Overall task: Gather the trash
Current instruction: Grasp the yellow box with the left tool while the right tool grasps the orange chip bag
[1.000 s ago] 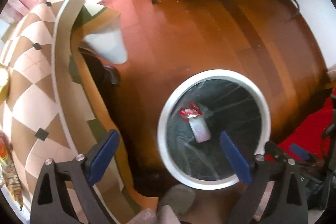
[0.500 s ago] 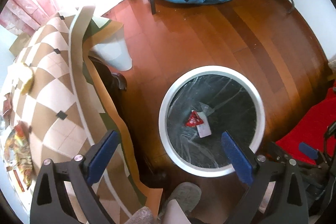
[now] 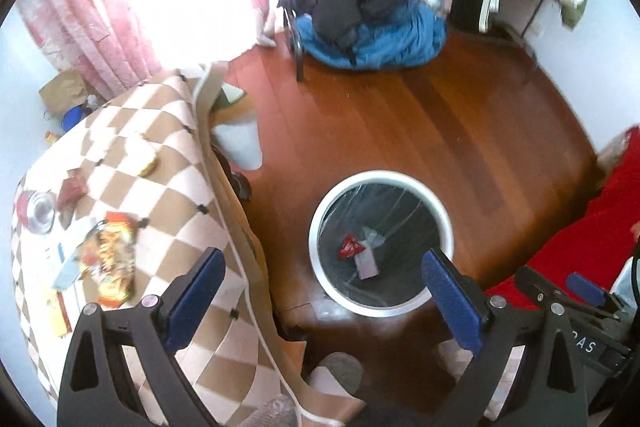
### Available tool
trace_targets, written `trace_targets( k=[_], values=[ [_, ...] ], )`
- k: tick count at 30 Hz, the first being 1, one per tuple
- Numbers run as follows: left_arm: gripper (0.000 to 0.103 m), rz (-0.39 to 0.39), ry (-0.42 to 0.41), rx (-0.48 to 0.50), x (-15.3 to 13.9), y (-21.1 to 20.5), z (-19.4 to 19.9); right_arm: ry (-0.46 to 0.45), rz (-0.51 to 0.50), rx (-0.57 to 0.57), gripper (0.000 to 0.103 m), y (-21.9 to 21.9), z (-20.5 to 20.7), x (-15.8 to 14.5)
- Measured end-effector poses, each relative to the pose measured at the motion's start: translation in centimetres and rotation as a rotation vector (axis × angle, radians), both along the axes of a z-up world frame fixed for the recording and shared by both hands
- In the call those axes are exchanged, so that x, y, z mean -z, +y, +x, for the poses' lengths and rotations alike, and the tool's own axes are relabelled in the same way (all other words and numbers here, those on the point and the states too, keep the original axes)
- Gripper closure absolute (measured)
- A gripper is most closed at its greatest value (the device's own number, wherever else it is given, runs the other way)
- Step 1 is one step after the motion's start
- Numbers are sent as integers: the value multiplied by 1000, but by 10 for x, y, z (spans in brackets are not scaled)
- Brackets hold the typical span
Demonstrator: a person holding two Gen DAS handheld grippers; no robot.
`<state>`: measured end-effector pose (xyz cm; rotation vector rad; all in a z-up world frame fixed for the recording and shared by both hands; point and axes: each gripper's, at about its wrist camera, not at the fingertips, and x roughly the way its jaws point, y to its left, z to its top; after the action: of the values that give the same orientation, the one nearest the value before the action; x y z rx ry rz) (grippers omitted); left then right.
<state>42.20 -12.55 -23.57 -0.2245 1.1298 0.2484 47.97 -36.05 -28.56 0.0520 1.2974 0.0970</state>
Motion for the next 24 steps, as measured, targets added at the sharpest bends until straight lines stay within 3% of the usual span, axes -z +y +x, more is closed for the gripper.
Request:
trace_targets(
  k=[6, 12, 17, 24],
  values=[
    [3, 15, -124, -70, -59, 37, -41, -146, 32, -32, 0, 29, -27, -76],
    [3, 84, -152, -237, -83, 118, -96, -161, 143, -134, 0, 97, -59, -115],
    [3, 153, -66, -385, -55, 198, -150, -86, 183, -259, 0, 185, -83, -97],
    [4, 104, 115, -552, 26, 293, -220, 77, 170, -394, 0, 310, -94, -20]
  ],
)
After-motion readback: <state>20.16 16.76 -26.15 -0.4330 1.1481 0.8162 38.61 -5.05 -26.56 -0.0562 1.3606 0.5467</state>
